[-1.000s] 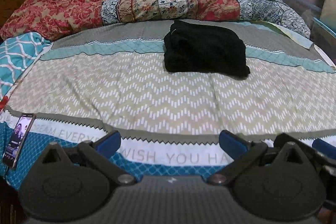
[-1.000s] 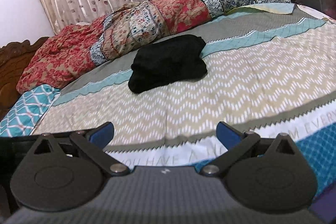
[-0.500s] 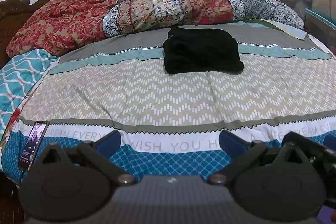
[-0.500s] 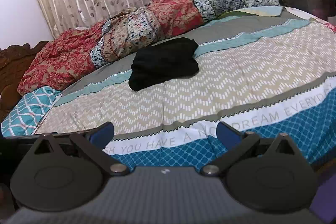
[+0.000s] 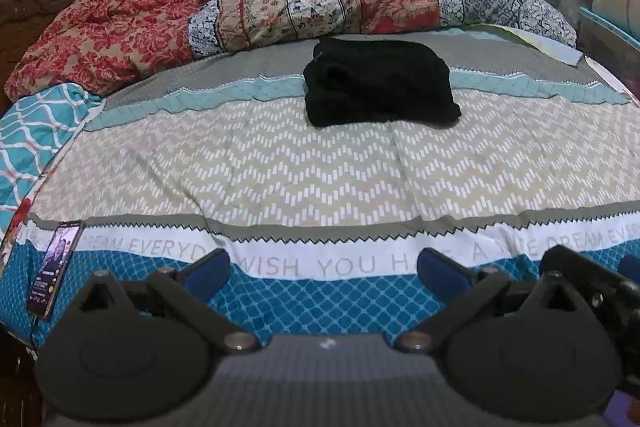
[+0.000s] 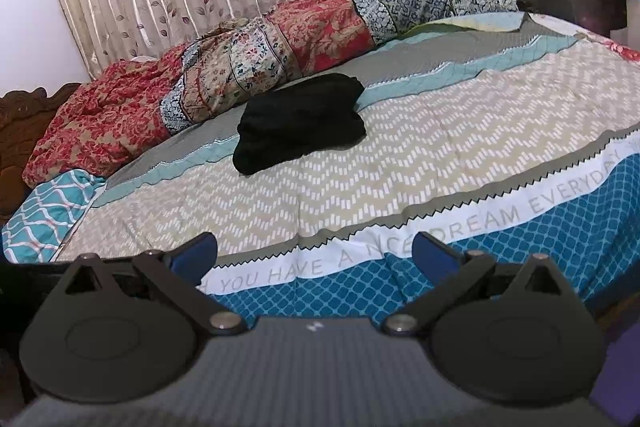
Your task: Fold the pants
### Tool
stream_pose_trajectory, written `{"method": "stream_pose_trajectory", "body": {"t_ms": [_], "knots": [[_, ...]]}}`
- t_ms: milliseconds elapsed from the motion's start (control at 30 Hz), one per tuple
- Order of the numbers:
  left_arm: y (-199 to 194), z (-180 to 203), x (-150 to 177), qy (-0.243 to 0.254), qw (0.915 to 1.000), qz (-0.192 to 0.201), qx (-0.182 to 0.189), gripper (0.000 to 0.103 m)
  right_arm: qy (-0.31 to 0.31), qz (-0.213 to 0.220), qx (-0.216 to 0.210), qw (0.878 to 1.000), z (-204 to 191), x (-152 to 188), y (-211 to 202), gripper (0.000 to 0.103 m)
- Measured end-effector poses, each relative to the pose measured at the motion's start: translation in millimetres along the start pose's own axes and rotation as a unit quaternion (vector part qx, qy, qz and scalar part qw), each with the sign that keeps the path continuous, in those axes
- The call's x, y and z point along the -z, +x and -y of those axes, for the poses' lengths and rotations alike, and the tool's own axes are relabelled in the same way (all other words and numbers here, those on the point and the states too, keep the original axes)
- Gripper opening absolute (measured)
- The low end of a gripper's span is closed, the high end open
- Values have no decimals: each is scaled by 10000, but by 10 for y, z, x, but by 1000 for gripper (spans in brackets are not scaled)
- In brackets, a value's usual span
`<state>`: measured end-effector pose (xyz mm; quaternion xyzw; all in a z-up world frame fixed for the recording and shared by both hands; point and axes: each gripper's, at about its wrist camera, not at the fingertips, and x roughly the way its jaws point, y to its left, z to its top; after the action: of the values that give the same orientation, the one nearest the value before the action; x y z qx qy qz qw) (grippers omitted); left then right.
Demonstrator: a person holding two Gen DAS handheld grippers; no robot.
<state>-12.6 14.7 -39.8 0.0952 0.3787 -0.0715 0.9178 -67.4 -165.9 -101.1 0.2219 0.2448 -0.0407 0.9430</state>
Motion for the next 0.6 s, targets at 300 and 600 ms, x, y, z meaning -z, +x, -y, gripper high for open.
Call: {"method": "stream_pose_trajectory", "body": {"t_ms": [300,600], "knots": [[89,49,103,173,9995,-205,-139,103,204,-191,45,9996,66,42,44,103],[269,29,216,196,9963,-765,-335,103,396,-418,36,9983,166,68,109,103]]}}
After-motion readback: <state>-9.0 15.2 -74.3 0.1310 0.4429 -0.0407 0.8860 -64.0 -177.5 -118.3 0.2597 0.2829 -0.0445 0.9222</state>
